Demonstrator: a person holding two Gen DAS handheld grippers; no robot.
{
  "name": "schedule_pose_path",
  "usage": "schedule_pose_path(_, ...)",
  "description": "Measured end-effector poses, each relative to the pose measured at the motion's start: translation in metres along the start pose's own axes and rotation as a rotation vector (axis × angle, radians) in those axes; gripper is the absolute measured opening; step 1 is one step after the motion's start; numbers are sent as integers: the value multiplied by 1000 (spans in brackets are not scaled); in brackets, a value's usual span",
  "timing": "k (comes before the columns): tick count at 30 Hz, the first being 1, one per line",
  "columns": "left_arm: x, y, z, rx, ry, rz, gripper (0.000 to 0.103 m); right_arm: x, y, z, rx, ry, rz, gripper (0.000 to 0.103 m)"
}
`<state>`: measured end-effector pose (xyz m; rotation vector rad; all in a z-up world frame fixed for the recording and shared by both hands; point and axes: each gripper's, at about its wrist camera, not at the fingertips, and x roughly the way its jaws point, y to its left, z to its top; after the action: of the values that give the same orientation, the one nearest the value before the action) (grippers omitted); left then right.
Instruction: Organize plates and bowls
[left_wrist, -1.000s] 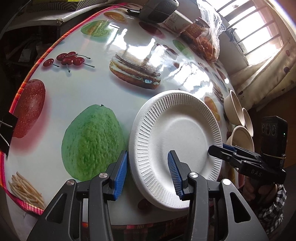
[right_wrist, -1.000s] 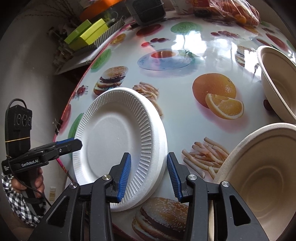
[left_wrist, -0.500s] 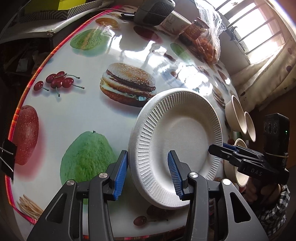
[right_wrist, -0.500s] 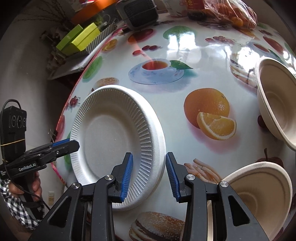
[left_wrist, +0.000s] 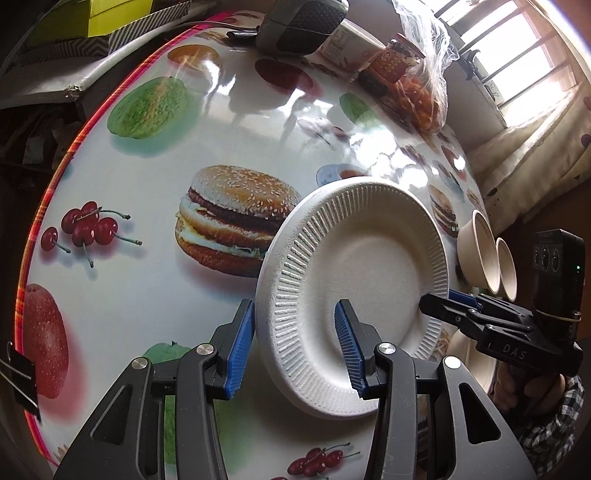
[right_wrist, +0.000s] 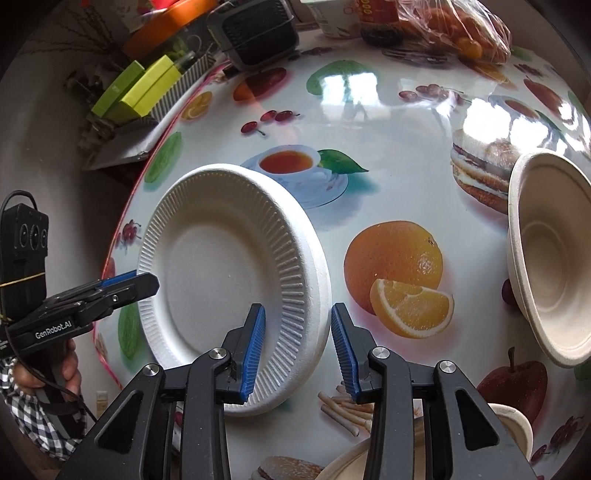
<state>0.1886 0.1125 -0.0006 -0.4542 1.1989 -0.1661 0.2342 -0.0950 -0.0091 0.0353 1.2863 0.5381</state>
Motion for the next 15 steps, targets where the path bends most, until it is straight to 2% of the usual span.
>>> schedule_pose_path(15,14,-3,36,14,15,26,45,4,-8,31,4,4,-15,37)
